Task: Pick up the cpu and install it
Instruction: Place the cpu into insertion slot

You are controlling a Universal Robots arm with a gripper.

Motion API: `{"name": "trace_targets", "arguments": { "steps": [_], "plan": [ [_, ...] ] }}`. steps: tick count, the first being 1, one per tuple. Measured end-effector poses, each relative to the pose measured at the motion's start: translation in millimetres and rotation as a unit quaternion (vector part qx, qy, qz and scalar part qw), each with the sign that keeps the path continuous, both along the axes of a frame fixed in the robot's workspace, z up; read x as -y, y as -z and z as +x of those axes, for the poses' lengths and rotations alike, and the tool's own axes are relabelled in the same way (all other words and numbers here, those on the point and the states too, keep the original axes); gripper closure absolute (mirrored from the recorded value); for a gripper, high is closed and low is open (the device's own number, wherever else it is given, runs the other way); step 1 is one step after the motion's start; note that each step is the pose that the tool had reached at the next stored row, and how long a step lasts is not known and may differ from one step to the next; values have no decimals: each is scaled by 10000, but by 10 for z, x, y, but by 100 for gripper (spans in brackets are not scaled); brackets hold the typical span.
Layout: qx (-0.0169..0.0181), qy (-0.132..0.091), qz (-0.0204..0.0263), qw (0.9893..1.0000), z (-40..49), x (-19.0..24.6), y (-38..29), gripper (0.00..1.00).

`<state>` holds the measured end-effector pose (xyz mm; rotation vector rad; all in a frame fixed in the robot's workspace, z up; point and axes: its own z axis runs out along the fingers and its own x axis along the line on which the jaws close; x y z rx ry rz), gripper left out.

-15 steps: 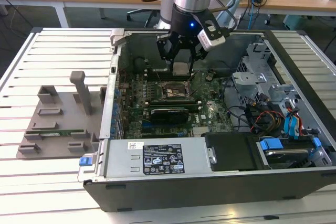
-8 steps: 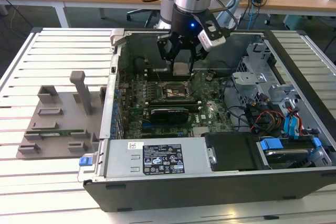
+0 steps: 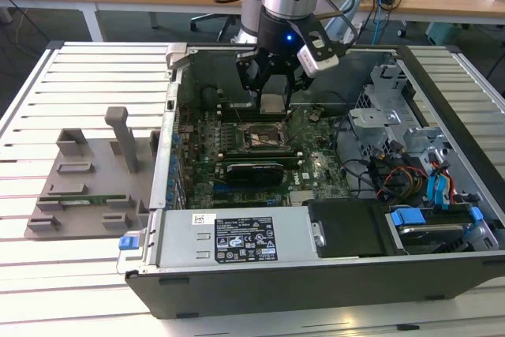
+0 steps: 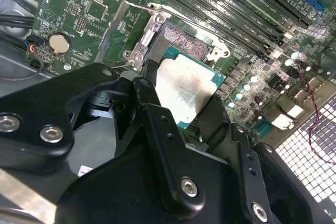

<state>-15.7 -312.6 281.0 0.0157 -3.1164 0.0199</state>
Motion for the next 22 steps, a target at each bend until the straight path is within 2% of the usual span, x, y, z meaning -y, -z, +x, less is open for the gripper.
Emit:
{"name": "trace_targets", "arguments": {
  "steps": [5,7,12,14,16,21,22],
  "plan": [
    [0,185,0,9998,0,0,0,45],
    [0,373,0,9993,0,0,0,45],
    [0,603,0,9982,0,0,0,45],
    [0,786,0,9969,0,0,0,45],
    [0,877,-1,9961,0,0,0,45],
    [0,1143,-1,9935,0,0,1,45],
    [0,1210,-1,9927,0,0,1,45]
  ]
}}
